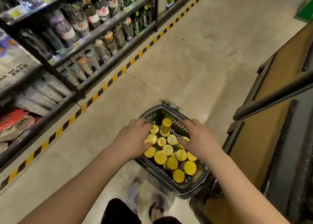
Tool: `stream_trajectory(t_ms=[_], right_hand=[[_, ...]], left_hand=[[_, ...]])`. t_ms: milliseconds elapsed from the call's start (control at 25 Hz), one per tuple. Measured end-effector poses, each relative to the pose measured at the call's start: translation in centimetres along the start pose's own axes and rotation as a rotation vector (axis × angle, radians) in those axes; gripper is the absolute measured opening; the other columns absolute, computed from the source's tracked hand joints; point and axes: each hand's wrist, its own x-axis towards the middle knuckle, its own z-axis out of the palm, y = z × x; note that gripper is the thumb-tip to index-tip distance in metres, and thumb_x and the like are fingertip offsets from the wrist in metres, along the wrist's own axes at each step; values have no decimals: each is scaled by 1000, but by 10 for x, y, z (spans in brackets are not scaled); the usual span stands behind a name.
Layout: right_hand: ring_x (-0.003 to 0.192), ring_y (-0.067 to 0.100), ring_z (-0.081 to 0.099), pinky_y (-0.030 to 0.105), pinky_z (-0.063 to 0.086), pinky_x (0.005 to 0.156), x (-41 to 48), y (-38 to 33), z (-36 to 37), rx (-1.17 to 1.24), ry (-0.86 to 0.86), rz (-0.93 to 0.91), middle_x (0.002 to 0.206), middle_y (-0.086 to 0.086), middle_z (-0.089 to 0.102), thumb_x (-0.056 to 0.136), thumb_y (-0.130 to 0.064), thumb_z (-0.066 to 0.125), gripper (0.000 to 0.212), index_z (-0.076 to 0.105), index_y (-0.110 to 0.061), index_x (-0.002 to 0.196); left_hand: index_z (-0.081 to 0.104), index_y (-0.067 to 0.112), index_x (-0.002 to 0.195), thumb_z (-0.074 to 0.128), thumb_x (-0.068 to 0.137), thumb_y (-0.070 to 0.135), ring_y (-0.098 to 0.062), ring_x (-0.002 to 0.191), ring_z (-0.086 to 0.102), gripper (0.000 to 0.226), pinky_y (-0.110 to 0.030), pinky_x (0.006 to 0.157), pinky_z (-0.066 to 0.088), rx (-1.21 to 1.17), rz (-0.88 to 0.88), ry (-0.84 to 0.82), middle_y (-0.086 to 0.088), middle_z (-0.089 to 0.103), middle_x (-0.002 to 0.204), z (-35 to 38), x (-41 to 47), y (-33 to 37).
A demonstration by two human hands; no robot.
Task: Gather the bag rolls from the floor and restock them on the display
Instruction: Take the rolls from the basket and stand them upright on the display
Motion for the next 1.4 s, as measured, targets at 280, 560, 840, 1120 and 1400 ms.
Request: stream_trajectory(t_ms=[280, 560, 840, 1120, 1400], right_hand=[[125, 26, 54, 40, 50, 91, 110, 70, 183, 73, 16, 106, 144, 1, 48, 91, -37, 69, 61, 46, -28, 146], [132, 37, 47, 51, 46, 105, 219, 105, 302, -1, 67, 25, 152, 13, 41, 89, -30, 72, 68, 43, -23, 150], [134, 40, 42, 50, 40, 108, 271, 110, 348, -132, 107, 24, 149, 20, 43, 87, -19, 75, 75, 39, -14, 152], [107, 35, 51, 41, 45, 78, 250, 104, 354, -210, 68, 90, 126, 17, 46, 76, -10, 82, 62, 53, -12, 130], [112, 31, 58, 32, 39, 68, 216, 109, 359, -66, 70, 113, 141, 6, 49, 80, -34, 77, 78, 37, -24, 147]], left_hand=[[43, 26, 145, 63, 92, 44, -26, 137, 35, 59, -44, 108, 41, -13, 1, -79, -3, 35, 151, 166, 128, -67], [44, 26, 145, 66, 91, 44, -26, 137, 34, 61, -46, 107, 43, -31, 14, -118, -3, 36, 150, 264, 181, -113], [42, 27, 144, 63, 94, 43, -24, 139, 31, 57, -45, 106, 44, -48, 57, -74, -1, 34, 150, 280, 199, -126], [39, 25, 147, 67, 92, 39, -24, 139, 31, 63, -39, 103, 46, -26, 18, -89, -2, 32, 151, 283, 186, -131], [33, 25, 146, 72, 84, 16, -35, 128, 40, 73, -40, 89, 47, 191, -89, -250, -11, 33, 144, 325, 193, -134]])
